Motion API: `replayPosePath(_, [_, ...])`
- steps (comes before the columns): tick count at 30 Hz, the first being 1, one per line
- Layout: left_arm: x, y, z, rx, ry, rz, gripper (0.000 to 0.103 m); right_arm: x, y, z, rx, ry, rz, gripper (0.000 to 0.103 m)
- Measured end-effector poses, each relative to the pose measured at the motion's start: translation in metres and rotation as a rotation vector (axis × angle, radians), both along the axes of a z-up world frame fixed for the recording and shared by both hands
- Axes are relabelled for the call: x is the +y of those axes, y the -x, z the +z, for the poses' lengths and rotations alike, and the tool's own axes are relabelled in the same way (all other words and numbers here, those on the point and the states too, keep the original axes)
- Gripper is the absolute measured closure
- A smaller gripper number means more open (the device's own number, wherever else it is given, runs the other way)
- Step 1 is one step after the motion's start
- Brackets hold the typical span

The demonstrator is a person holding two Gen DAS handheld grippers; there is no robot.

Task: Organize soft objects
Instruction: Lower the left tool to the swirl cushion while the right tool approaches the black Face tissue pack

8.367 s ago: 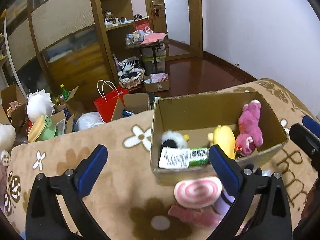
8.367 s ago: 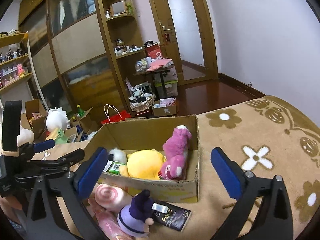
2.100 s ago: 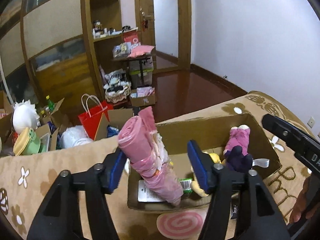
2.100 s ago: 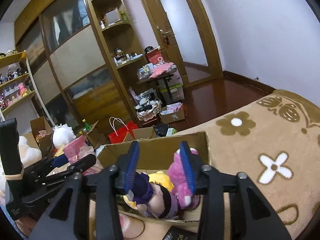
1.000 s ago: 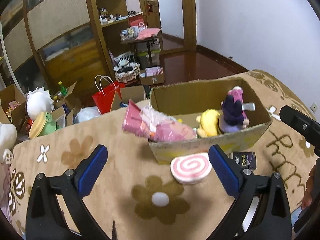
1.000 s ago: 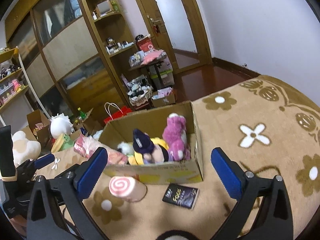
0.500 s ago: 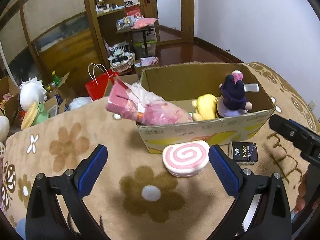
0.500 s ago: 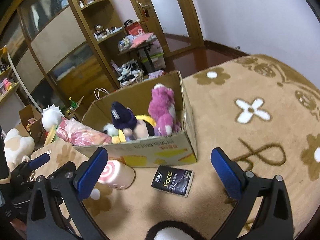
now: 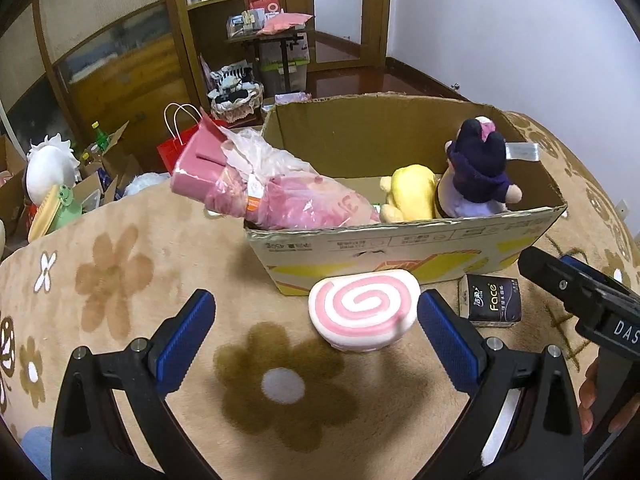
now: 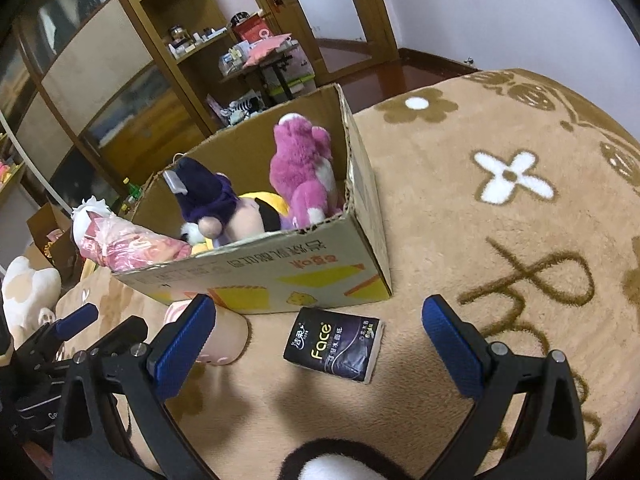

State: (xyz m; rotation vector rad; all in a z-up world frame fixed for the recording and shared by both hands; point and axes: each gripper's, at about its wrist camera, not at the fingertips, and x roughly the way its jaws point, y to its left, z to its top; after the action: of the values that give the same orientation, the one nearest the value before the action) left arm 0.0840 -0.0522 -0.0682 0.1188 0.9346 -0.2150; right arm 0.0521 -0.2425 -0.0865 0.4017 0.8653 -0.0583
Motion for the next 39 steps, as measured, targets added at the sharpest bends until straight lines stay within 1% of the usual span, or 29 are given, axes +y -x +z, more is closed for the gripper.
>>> replayPosePath(5, [-0.003, -0.005, -0.005, 0.015, 0.008, -0.006, 0.003, 0.003, -0.003, -0.005, 0.012, 0.004, 0.003, 0.000])
replayPosePath(8, [-0.005, -0.006, -0.007, 0.009, 0.003, -0.005, 0.003, 0.002, -0.006, -0.008, 0.022, 0.003, 0.002, 0.000])
replayPosePath(12, [-0.005, -0.010, -0.011, 0.024, 0.017, -0.008, 0.003, -0.002, -0.012, -0.015, 0.034, -0.020, -0.004, 0.000])
replayPosePath(18, [-0.011, -0.012, -0.019, 0.039, 0.022, -0.040, 0.003, -0.007, -0.018, -0.023, 0.054, -0.043, -0.009, 0.000])
replayPosePath(30, [-0.030, -0.011, -0.028, 0.062, -0.004, -0.101, 0.003, -0.012, -0.025, -0.038, 0.096, -0.084, -0.017, 0.000])
replayPosePath(39, [-0.037, -0.010, -0.035, 0.088, -0.028, -0.120, 0.003, -0.017, -0.027, -0.046, 0.130, -0.101, -0.037, 0.000])
